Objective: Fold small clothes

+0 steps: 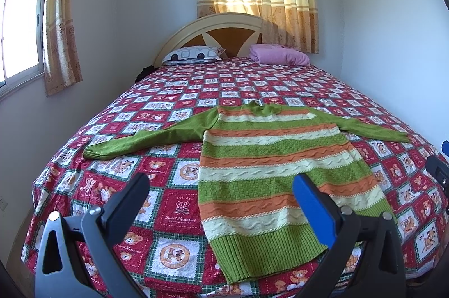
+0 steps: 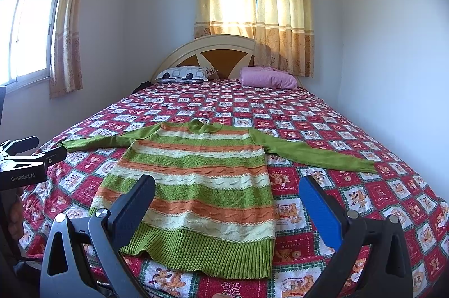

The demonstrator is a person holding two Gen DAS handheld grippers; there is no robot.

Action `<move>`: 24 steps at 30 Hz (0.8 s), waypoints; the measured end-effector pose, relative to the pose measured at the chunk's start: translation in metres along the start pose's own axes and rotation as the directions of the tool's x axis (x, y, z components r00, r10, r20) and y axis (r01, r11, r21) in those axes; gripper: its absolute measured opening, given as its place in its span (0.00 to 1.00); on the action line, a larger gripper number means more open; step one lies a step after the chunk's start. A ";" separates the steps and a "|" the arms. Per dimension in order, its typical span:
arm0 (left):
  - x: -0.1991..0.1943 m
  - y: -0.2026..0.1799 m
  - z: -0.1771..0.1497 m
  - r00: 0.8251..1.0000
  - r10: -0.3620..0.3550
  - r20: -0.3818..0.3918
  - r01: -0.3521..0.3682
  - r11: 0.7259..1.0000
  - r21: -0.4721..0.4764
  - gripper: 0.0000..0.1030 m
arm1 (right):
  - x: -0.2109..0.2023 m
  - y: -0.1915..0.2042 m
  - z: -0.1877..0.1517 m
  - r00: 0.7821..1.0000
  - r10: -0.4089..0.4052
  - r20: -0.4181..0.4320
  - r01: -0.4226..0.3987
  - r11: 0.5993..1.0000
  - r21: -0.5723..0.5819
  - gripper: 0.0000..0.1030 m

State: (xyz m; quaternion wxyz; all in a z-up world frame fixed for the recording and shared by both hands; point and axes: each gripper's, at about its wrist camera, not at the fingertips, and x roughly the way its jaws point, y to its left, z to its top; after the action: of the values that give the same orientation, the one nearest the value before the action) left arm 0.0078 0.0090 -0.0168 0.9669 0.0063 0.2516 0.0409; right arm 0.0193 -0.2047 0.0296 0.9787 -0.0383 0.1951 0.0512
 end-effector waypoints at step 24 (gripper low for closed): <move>0.001 0.006 0.000 1.000 0.004 -0.004 -0.004 1.000 -0.010 1.00 | 0.001 0.004 -0.005 1.000 0.004 -0.005 -0.004 1.000 -0.008 0.99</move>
State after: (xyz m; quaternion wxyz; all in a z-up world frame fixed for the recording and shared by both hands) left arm 0.0080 0.0146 -0.0167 0.9664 0.0021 0.2532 0.0441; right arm 0.0182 -0.2015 0.0245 0.9779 -0.0419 0.1976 0.0540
